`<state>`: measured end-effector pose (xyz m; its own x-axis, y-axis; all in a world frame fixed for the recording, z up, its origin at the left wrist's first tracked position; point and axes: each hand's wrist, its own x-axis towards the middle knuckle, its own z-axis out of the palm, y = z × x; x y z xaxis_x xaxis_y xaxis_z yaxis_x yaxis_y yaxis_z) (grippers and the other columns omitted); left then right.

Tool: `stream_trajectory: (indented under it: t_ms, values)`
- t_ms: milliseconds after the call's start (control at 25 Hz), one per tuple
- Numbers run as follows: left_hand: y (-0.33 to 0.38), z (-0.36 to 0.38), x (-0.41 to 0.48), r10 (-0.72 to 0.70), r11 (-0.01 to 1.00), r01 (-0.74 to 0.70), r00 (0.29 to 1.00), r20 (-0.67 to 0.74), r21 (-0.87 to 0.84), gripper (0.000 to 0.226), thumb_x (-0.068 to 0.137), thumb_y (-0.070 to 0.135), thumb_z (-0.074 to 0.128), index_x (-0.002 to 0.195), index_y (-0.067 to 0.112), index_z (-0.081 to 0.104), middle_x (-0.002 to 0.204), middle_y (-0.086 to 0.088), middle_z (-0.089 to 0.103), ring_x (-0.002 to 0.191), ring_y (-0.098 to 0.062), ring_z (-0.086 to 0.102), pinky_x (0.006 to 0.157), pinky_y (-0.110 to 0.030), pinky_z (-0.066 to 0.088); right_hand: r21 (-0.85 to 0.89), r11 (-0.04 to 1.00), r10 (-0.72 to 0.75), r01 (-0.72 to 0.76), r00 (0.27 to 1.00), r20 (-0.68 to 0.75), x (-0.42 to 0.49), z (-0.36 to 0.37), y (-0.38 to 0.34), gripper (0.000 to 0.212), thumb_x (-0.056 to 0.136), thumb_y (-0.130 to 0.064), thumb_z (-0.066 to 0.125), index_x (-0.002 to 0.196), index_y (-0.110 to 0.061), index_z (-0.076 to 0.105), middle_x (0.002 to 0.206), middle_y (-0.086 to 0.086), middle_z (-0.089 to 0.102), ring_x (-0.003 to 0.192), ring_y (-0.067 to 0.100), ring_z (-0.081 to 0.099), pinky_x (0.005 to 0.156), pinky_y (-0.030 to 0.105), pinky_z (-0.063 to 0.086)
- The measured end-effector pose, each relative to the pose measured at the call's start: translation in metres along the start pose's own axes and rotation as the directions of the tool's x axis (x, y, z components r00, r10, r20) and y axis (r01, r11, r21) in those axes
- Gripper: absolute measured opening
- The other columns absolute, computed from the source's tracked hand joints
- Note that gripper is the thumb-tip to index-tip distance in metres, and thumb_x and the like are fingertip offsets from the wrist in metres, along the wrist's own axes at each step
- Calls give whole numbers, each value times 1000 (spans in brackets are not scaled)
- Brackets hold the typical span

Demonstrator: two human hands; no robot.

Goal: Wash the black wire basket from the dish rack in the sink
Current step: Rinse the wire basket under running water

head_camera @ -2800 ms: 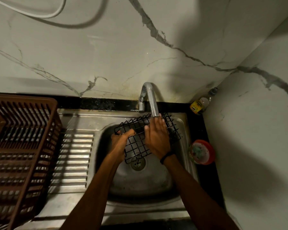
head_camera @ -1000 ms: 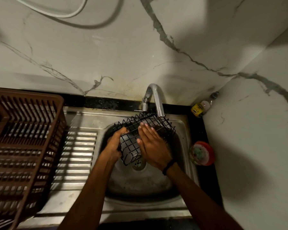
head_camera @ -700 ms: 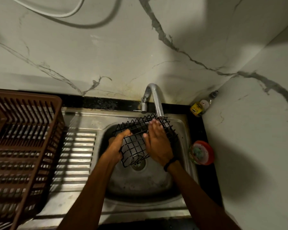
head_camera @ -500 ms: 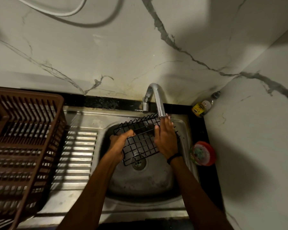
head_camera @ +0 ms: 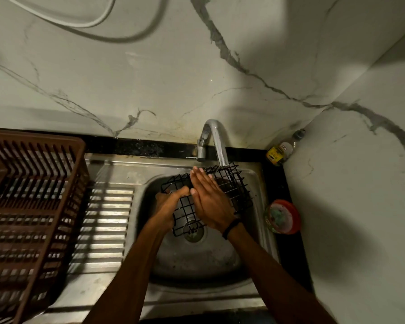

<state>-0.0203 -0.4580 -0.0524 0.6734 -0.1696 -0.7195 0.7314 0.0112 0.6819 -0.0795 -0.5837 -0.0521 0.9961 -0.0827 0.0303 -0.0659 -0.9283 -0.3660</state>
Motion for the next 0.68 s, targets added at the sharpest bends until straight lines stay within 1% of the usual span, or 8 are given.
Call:
stream_trajectory:
  t_ms: [160,320,400,440,480,600,640,680]
  values:
    - [-3,-1,0,8,1000,-7,1000,-20,24,77,75,29,84,135,10,40,130,-11,55,115,-25,46,99,-41,39,68,926,376,-370,921,-105,8,-8,30,59,102,-40,19,153,-9,21,161,13,17,151,25,9,123,48,8]
    - [-4,2,-4,-42,998,43,999,15,-49,52,83,27,79,123,13,50,117,-6,53,119,-27,48,93,-37,43,-37,999,-21,21,1000,21,-13,0,4,57,105,-40,15,155,-15,7,164,6,5,152,17,-2,123,39,0]
    - [1,0,-5,-31,999,32,1000,3,-44,37,83,23,79,109,15,53,109,-4,53,118,-27,47,97,-38,39,-9,968,249,-251,965,-81,-4,-8,38,59,103,-42,18,155,-13,13,163,9,12,152,20,3,124,43,5]
    - [2,1,-5,-20,999,20,1000,-5,-35,42,82,22,80,113,13,54,109,-4,54,119,-27,47,96,-38,38,23,919,394,-394,912,-117,-1,-13,44,61,103,-42,18,155,-11,14,163,11,12,151,22,5,124,45,7]
    - [4,3,-6,-14,999,14,1000,-10,-36,51,81,22,80,122,9,53,114,-6,56,120,-28,48,96,-39,38,31,912,409,-408,906,-112,0,-14,40,62,102,-43,16,155,-10,13,163,12,10,151,23,4,124,45,7]
    - [6,8,-8,-24,996,23,1000,-12,-82,78,85,27,78,148,8,36,129,-10,52,108,-24,48,87,-36,40,-61,998,-19,20,999,26,-15,-3,-2,59,104,-42,13,156,-13,8,164,7,4,152,18,-2,124,38,0]
    - [6,6,-7,-22,996,21,1000,-15,-85,78,86,28,77,148,9,33,130,-10,51,105,-25,51,84,-35,41,-57,996,-72,74,997,29,-15,-4,4,57,105,-41,15,155,-15,8,164,5,5,152,16,-1,124,38,1]
    - [5,3,-4,-25,996,24,1000,-10,-84,78,85,28,77,146,9,33,133,-11,51,108,-27,53,86,-35,43,-43,999,20,-21,1000,-12,-10,-4,18,56,105,-41,17,155,-17,8,163,4,6,152,17,2,124,39,3]
